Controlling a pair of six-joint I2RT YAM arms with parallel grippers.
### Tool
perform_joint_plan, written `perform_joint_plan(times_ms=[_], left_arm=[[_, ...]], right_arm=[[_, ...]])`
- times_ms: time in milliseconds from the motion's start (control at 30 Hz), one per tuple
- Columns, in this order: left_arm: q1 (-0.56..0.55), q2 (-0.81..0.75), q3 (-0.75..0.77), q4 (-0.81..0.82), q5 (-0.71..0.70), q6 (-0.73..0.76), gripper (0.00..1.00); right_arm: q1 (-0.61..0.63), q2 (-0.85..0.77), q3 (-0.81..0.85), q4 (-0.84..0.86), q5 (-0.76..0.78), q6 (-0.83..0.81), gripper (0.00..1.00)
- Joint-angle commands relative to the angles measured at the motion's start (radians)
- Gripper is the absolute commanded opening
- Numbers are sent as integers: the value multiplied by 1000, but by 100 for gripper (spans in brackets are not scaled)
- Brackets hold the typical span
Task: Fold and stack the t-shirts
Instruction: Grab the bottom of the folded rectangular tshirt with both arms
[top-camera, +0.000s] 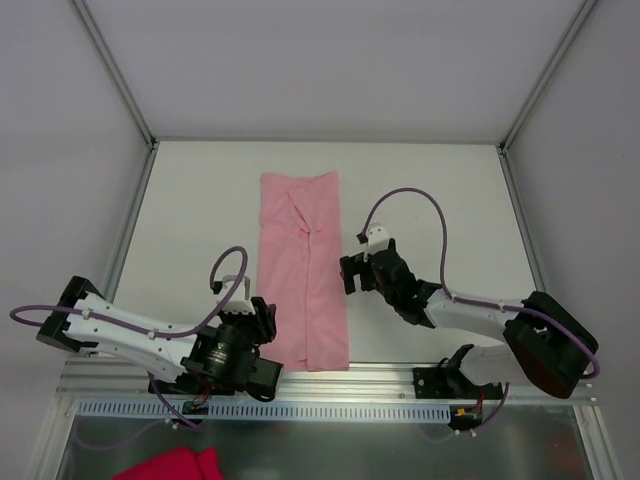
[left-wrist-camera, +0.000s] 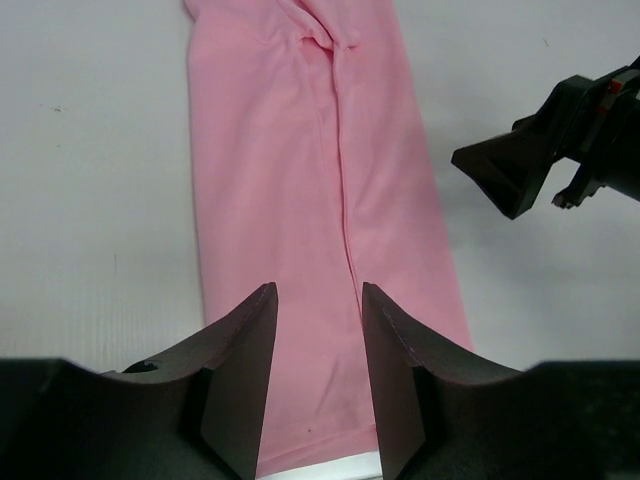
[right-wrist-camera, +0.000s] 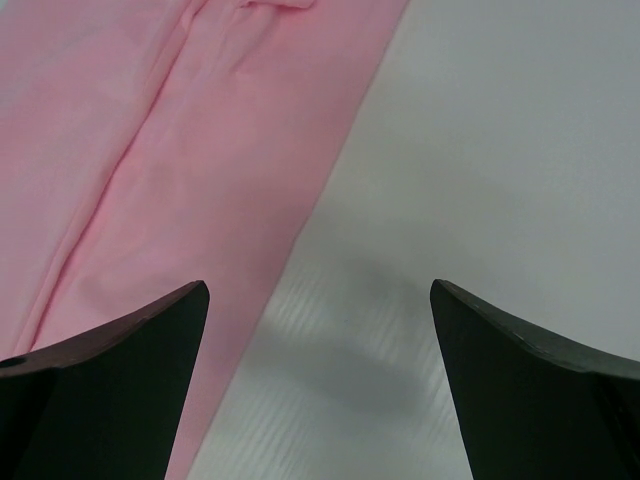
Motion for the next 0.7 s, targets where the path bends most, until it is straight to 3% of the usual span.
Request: perform_joint_plan(times_ms=[0, 133, 267, 467, 567, 600, 667], left_arm=[[1, -27, 1, -181, -63, -23, 40], [0, -84, -32, -178, -61, -45, 40], [0, -63, -32, -181, -55, -53, 40], [1, -71, -37, -179, -54, -54, 41], [0, -72, -39, -181, -52, -53, 41], [0, -69, -40, -181, -52, -56, 41], [1, -66, -43, -179, -52, -63, 41]], right_arm=[[136, -79, 51, -41, 219, -37, 100], [350, -90, 134, -197, 514, -60, 100], [531, -106, 157, -247, 767, -43, 100], [740, -201, 123, -348, 982, 89, 100], [843, -208, 152, -556, 1165, 300, 100], [861, -201, 173, -819, 1196, 554, 100], [898, -150, 256, -1134, 1230, 885, 100]])
